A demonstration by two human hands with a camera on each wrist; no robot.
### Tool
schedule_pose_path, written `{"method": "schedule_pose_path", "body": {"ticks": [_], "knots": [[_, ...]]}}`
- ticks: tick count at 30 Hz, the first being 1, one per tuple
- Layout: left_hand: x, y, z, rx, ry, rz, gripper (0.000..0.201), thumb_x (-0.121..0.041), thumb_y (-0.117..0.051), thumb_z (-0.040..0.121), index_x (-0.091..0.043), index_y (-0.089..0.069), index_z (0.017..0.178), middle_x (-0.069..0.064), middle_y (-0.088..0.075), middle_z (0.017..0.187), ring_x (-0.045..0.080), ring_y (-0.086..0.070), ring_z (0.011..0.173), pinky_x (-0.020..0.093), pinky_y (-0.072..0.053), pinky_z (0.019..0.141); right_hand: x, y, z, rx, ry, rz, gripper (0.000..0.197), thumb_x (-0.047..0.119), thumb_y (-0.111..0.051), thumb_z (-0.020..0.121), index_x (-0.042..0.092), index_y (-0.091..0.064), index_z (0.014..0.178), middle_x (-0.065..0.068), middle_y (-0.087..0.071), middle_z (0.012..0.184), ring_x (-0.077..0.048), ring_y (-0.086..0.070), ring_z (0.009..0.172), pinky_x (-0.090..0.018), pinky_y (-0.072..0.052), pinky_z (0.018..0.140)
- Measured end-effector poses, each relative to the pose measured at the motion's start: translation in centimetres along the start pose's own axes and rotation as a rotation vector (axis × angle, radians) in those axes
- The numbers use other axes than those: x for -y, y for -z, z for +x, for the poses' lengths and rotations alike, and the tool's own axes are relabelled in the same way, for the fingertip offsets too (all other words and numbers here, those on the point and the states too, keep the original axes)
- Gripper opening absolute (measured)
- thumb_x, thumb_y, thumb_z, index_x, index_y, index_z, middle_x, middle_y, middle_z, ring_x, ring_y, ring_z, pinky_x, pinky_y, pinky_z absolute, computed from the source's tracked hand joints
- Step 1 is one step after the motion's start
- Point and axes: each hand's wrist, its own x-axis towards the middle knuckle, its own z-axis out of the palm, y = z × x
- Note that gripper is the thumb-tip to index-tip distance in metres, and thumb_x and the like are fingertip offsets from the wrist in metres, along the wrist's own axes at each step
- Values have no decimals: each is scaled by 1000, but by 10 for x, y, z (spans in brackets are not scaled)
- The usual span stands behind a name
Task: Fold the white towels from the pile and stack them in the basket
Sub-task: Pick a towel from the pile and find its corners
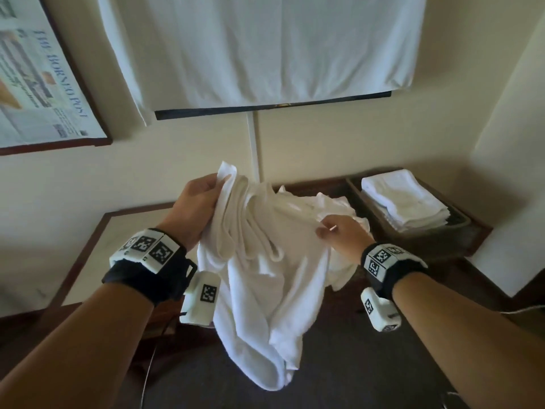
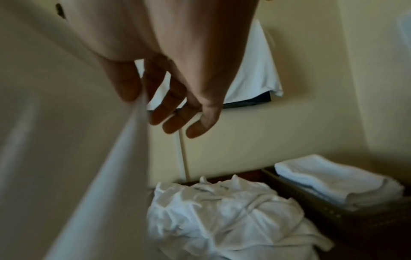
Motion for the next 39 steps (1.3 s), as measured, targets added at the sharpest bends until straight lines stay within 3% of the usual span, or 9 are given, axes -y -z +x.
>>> {"method": "schedule_pose_path", "body": {"ticks": [5,9,13,18,21,25,28,33,39], "knots": [[9,18,-20,-108,63,-96,34,-19,-54,102,-18,-77,76,5,-71,73,17,-66,65,30,-56,63,72,-3,18,-123,274,248,18,3,-52,93,13,-66,93,5,-65,83,-5,-58,76,-13,-42,68],[6,37,-36,-174,69,-113,25,-16,-53,102,-10,-71,86,4,-70,70,14,-65,60,27,-54,60,147,-13,20,-21,593,229,15,8,-56,94,15,-69,97,2,-72,89,-11,-66,84,-18,-48,77],[-5,49,-56,-159,20,-38,28,-8,-50,102,-6,-61,75,-7,-60,48,-2,-54,42,15,-43,44,205,-33,20,-5,698,210,10,11,-58,92,11,-68,93,0,-71,84,-15,-65,79,-28,-52,75],[9,116,-60,-237,62,-100,23,-13,-59,99,-10,-71,79,14,-62,75,22,-58,67,29,-48,61,214,-61,24,270,523,173,16,29,-71,88,16,-63,82,7,-58,69,-7,-51,62,-20,-40,61],[11,163,-65,-285,57,-181,12,-19,-65,91,-11,-74,91,18,-63,86,28,-59,76,40,-49,70,204,-88,22,441,409,25,36,29,-75,85,-2,-58,80,1,-46,65,-8,-41,59,-18,-30,61],[15,204,-65,-244,35,-183,14,-18,-63,97,-13,-74,91,18,-65,87,26,-62,74,39,-51,72,201,-131,26,436,240,-5,36,31,-74,85,-3,-62,89,0,-52,69,-15,-49,64,-31,-45,68],[15,229,-64,-249,-3,-193,19,-12,-60,99,-17,-72,85,9,-65,76,22,-60,64,32,-50,64,212,-155,28,369,176,-32,19,26,-72,87,9,-71,93,3,-61,73,-14,-56,68,-37,-50,76],[3,276,-68,-242,-68,-293,9,-11,-62,97,-10,-66,104,14,-59,82,23,-57,66,36,-48,67,249,-170,31,124,175,0,25,20,-62,90,-3,-59,80,-7,-69,85,-15,-63,76,-42,-45,80],[-43,328,-83,5,-221,-250,16,-26,-64,92,-13,-68,102,12,-74,99,24,-69,79,35,-57,73,354,-136,28,-194,332,438,21,-3,-49,92,9,-65,84,-14,-65,81,-26,-63,70,-31,-59,68]]}}
